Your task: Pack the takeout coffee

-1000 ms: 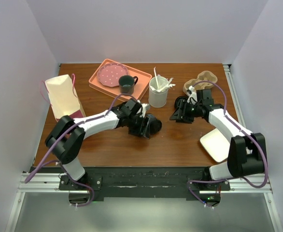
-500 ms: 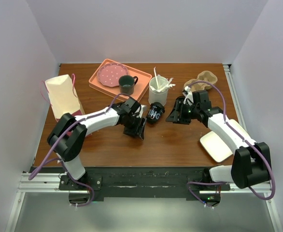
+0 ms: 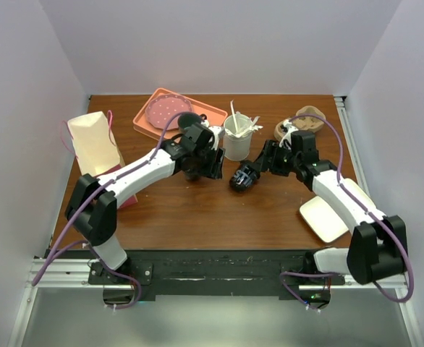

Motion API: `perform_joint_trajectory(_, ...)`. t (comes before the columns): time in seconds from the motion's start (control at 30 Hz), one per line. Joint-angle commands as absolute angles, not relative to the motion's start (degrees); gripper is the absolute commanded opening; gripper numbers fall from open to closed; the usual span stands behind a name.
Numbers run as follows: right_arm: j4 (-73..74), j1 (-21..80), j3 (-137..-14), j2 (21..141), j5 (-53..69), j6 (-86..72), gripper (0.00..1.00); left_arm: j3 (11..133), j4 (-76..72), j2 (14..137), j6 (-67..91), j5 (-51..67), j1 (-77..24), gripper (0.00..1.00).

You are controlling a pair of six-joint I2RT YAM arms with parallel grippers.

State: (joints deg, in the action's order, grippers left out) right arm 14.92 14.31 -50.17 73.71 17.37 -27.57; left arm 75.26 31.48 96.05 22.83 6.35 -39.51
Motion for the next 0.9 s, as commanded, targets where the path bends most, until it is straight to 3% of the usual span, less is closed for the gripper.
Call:
perform_joint_trajectory(0.0,11.68,14.24,-55.18,80.04,17.04,-17.87,0.70,80.50,30.40,98.43,20.92,4.83,-39.29,0.59)
perform_joint_trajectory(0.27,18.98,13.71,-62.23,89.03,20.47,-6.34,0.71,76.56,30.67,93.87,21.01,4.39,-39.29,0.59)
perform_joint_trajectory(0.67,25.84,13.80,-59.24,88.42,18.81,-6.41,0.54,74.36,30.50,92.11,20.66,6.23,-39.20,0.58)
perform_joint_trajectory(0.87,34.35,13.71,-64.94,85.26,9.07,-16.33,0.61,71.99,26.56,91.59,21.36,12.48,-43.06,0.59)
